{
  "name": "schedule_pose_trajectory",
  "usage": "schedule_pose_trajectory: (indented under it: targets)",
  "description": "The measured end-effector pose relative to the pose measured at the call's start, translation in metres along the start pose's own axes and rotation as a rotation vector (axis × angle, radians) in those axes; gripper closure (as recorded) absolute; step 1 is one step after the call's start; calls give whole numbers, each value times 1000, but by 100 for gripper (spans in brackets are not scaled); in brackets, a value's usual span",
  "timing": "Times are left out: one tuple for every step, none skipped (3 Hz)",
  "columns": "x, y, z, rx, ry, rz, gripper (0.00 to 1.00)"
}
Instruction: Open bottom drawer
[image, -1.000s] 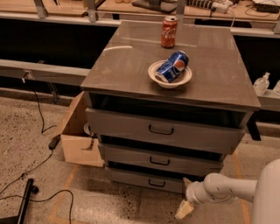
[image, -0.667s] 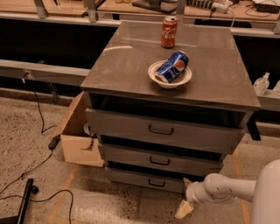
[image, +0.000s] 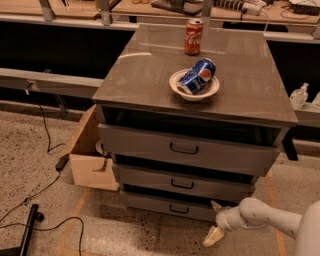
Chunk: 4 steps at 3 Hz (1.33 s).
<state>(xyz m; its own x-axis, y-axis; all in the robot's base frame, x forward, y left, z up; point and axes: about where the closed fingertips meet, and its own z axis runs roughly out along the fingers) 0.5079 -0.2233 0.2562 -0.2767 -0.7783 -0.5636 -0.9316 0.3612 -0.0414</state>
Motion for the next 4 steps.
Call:
schedule_pose_trajectory:
  targets:
    - [5, -14, 11, 0, -11, -41, 0]
    - [15, -22, 22, -13, -8, -54, 0]
    - [27, -21, 32, -23, -6, -55, 0]
    - [30, -24, 42, -19, -16, -62, 0]
